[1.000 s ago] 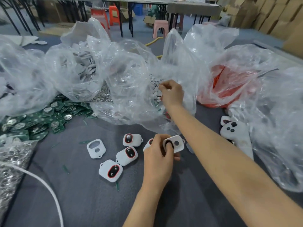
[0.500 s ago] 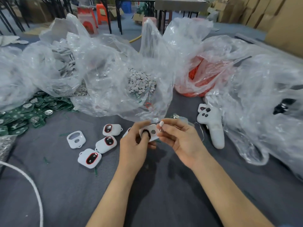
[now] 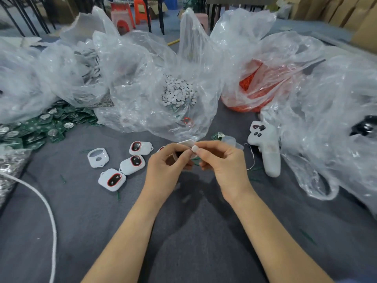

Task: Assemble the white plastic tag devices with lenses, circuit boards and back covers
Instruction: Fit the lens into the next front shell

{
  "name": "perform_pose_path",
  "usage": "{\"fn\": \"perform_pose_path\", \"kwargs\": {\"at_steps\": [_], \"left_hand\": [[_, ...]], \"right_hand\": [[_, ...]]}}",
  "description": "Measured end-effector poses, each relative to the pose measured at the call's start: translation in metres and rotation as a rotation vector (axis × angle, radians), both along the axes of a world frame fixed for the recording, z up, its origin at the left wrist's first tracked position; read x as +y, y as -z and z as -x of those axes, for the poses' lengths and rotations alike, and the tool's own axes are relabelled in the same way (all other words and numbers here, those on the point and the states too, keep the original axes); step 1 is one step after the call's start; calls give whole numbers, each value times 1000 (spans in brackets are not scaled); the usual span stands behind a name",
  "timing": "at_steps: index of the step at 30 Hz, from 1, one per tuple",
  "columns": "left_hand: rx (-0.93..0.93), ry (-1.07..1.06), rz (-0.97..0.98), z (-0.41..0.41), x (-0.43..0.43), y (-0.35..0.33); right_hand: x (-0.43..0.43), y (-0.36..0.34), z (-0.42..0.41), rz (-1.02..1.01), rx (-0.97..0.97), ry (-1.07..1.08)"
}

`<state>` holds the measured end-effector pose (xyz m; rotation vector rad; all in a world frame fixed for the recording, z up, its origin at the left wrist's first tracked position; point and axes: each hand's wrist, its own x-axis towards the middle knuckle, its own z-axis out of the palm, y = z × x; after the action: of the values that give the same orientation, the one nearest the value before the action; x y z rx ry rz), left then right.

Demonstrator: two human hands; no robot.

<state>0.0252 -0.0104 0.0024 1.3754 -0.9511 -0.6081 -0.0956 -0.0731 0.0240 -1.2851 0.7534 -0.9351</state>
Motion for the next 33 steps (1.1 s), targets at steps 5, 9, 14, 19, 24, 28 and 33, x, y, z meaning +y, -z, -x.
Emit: {"fn": "perform_pose_path", "kwargs": {"at_steps": [5,9,14,19,24,28,33], "left_hand": [[-29,-22,12,0,1,1],[-39,-47,10,1,1,0],[-303,-142,-17,1,0,0],[-390,-139,-33,1,1,1],[-66,-50,-20,2,1,-1],[29,-3,-40,1,2,1],[-188,1,-75,4,3,-2]], "right_hand": [[-1,1,0,40,54,-11],[-1,0,0,36,74,-38],[1,1,-1,-112,9,-92],[-2,2,-1,-207,-23,-42],[-6,4,2,41,101,50],[-5,7,1,160,225,76],[-6,9,0,226,294,88]]}}
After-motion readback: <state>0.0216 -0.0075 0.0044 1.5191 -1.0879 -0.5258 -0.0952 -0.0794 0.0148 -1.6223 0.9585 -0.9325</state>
